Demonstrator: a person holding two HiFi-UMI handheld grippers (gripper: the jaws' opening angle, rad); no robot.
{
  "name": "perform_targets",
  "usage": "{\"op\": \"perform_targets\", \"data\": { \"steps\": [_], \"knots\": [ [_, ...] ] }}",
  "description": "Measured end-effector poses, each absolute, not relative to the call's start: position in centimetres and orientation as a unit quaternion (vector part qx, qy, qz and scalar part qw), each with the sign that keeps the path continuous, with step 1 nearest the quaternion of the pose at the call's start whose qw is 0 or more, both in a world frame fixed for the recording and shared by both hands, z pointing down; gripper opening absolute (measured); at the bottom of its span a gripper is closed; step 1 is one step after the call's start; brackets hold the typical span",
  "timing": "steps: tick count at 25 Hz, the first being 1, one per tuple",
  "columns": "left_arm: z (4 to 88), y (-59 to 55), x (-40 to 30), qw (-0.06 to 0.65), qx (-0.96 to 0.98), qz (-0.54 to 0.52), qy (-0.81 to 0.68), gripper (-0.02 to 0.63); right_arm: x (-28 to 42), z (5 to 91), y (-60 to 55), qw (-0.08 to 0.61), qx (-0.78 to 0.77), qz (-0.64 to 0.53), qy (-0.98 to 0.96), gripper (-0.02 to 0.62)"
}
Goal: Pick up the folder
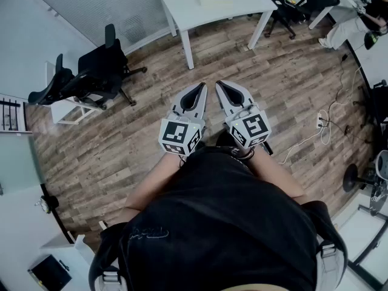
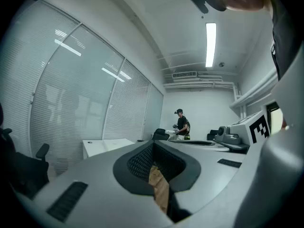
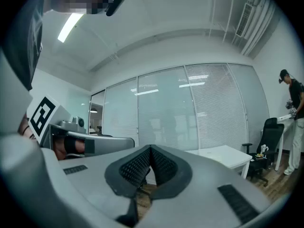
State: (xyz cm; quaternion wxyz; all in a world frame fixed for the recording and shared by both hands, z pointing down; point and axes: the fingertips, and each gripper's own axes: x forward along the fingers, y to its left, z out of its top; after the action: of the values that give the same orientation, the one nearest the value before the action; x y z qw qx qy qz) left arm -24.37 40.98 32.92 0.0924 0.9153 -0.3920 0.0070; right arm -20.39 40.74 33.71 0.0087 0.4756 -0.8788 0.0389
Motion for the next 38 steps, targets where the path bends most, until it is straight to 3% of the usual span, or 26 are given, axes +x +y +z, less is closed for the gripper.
{"op": "perform_targets", "data": {
  "steps": [18,38],
  "knots": [
    [34.5,35.6,-19.9,0.107,0.912,0.019,-0.395,0.012,-15.7,35.1,35.4,-0.001,0.463,0.060,-0.884,0.020],
    [34.8,21.2,-2.2,0.102,0.911,0.019,-0.398,0.012,1.6,35.3,22.2,-0.002,0.468,0.059,-0.882,0.020]
  ]
}}
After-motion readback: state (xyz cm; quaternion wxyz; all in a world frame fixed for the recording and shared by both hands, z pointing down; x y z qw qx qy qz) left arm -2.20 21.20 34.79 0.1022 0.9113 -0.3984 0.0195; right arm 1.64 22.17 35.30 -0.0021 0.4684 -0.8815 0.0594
